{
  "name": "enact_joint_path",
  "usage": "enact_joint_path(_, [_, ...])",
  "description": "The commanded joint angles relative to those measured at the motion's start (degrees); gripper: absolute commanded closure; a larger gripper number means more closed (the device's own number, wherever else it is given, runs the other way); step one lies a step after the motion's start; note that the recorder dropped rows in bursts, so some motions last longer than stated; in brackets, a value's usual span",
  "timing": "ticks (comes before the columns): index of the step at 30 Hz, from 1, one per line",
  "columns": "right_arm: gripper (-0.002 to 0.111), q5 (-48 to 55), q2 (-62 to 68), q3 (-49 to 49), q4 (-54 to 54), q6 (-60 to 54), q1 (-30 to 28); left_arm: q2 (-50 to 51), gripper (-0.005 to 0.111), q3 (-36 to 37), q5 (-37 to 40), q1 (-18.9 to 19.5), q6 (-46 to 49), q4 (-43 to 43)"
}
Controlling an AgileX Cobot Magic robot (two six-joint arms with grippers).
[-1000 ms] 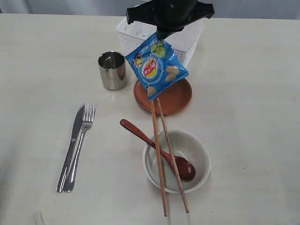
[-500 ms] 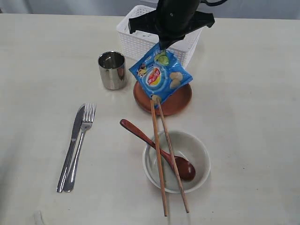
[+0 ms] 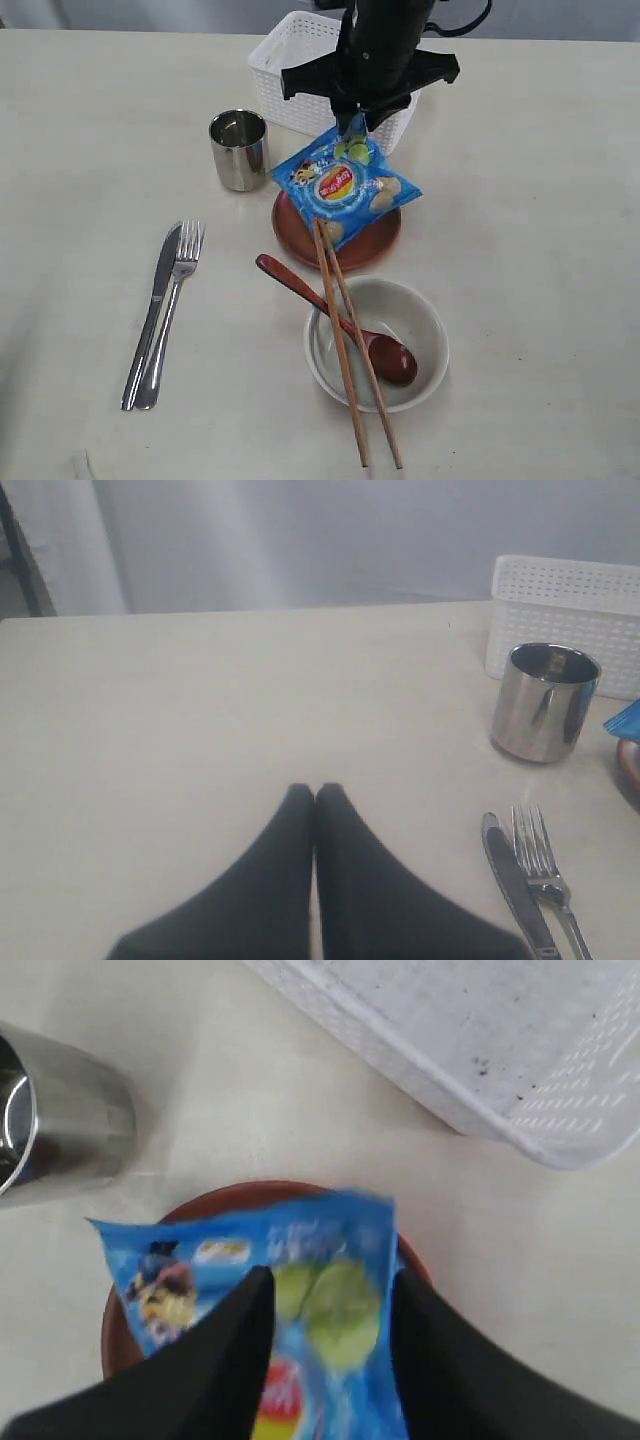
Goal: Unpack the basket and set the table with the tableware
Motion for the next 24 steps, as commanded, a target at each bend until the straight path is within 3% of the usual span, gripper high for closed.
enact_joint_path(1, [0.060, 0.7, -0.1, 0.0, -0.8, -0.4, -0.3, -0.2, 0.107, 0.1, -0.3, -0.4, 0.0, -0.2])
enact_joint_path(17, [0.061, 1.2, -3.3, 0.0, -1.2, -3.9, -0.3, -0.2, 0.107, 0.1, -0.3, -0.4, 0.0, -0.2])
enact_joint_path(21, [0.076, -1.8, -3.4, -1.2, 6.9, -8.1, -0.1, -0.2, 0.107, 0.1, -0.3, -0.4, 0.0, -0.2])
enact_joint_path(24, [0.073, 0.3, -0.9, -5.6, 14.0, -11.6, -0.1, -0.2, 0.107, 0.1, -0.3, -0.4, 0.0, -0.2])
